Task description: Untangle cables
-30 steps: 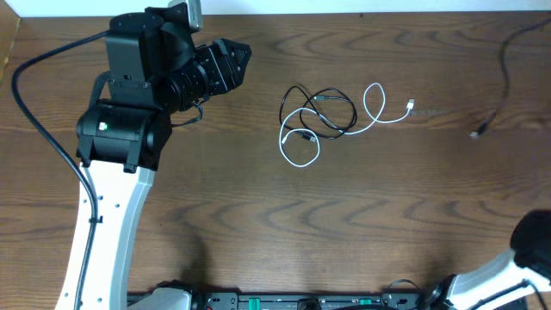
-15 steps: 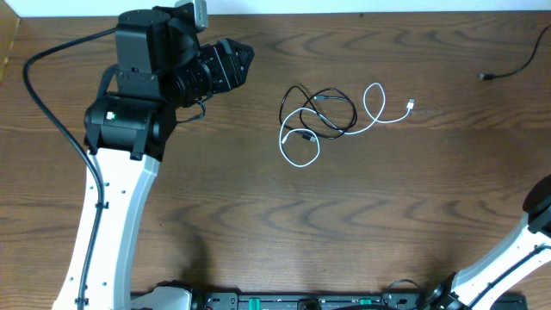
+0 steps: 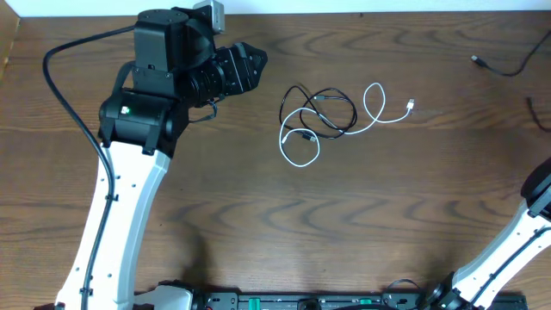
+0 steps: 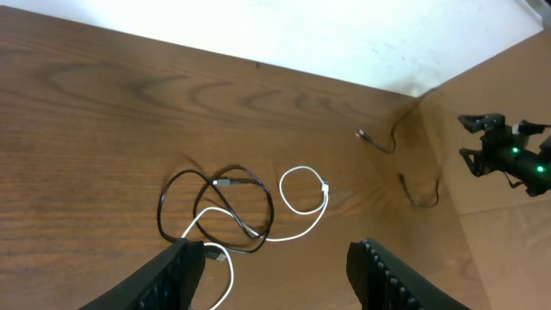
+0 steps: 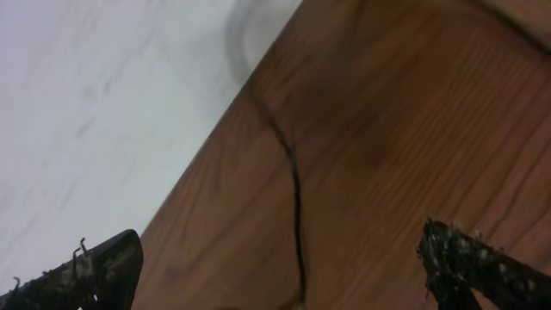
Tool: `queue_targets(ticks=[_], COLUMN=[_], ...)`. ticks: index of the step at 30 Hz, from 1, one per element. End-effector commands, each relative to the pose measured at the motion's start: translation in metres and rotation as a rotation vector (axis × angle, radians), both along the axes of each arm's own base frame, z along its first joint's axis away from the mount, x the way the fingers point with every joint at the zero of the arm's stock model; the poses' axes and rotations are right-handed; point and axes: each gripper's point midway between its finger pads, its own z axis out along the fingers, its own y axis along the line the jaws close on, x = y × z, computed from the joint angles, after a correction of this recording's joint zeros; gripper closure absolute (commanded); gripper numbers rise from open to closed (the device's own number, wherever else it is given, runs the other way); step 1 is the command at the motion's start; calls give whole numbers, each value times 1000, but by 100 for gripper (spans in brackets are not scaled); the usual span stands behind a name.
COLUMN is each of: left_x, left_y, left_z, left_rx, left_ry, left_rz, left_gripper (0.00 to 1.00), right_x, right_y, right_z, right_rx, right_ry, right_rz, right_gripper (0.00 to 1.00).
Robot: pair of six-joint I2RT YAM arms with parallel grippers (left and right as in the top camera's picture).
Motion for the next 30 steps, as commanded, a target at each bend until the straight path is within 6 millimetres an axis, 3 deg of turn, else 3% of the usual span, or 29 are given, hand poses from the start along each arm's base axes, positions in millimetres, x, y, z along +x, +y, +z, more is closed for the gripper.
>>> queue_targets(ticks=[1,6,10,14,17,22,30], left_x=[-1,-1,-2,-1,3,17,38], left_y=[-3,-3,-14,-44,-61,-77,-101], left_z=[-4,-7,-20,-48,-79,-128,-208], left_rx=[10,18,55,99,134,154,53], left_ry=[0,4,19,57,117,229,510], left_rz=[-25,-31,-83,-175,-210,-189,92], left_gripper=[42,41,41,42,42,42,42], right_x=[2,-15,-33,-50,-59,-71,-73], right_y=[35,76,122,171,200,220,230], right_z=[31,50,73,85,83,68,66], right_rx=[24,31,32,71,102,149,160], right_ry=[-18,62,111,151,183,267,284], right_rz=[104,190,324,460,562,587,603], right_gripper=[1,1,1,1,1,2,2])
